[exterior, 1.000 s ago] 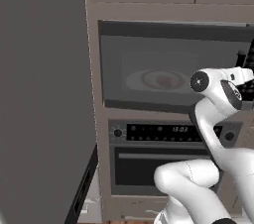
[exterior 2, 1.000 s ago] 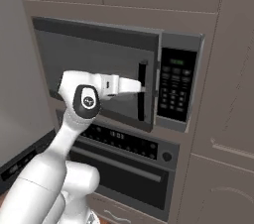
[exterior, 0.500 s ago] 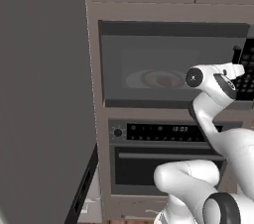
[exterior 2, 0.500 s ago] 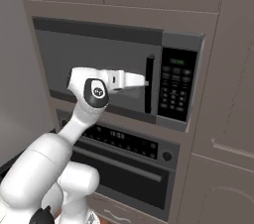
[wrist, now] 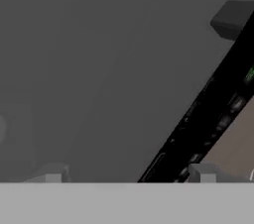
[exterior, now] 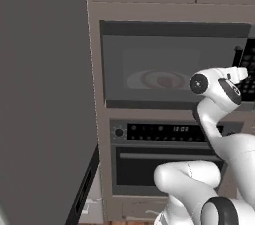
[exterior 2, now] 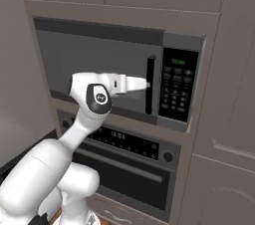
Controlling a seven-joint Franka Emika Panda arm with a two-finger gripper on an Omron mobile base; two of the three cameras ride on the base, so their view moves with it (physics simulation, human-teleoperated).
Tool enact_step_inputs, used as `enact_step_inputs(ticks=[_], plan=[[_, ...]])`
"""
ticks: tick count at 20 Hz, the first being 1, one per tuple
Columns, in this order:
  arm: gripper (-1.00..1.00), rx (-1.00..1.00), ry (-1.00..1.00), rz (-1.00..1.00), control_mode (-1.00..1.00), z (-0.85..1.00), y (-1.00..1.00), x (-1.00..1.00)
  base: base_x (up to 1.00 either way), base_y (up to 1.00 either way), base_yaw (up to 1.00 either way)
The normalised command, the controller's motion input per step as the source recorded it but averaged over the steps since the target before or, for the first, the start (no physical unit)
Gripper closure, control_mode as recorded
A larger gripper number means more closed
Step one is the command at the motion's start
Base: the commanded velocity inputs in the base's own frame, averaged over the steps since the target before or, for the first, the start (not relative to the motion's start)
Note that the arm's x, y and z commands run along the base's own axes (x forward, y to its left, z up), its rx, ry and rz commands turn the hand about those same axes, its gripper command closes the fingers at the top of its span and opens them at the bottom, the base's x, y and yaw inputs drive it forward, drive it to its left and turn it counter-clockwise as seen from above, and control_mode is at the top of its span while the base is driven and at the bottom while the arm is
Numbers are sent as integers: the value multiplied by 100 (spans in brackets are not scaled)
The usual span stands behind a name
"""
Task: Transport the steak from the fridge to the microwave and turn on the microwave.
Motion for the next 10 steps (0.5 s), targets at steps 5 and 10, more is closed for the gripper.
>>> enact_step_inputs(ticks=[5,10], plan=[[-100,0,-22,-1,-100,6,5,-19,0,0,0],[-100,0,-28,-24,-100,0,6,-43,0,0,0]])
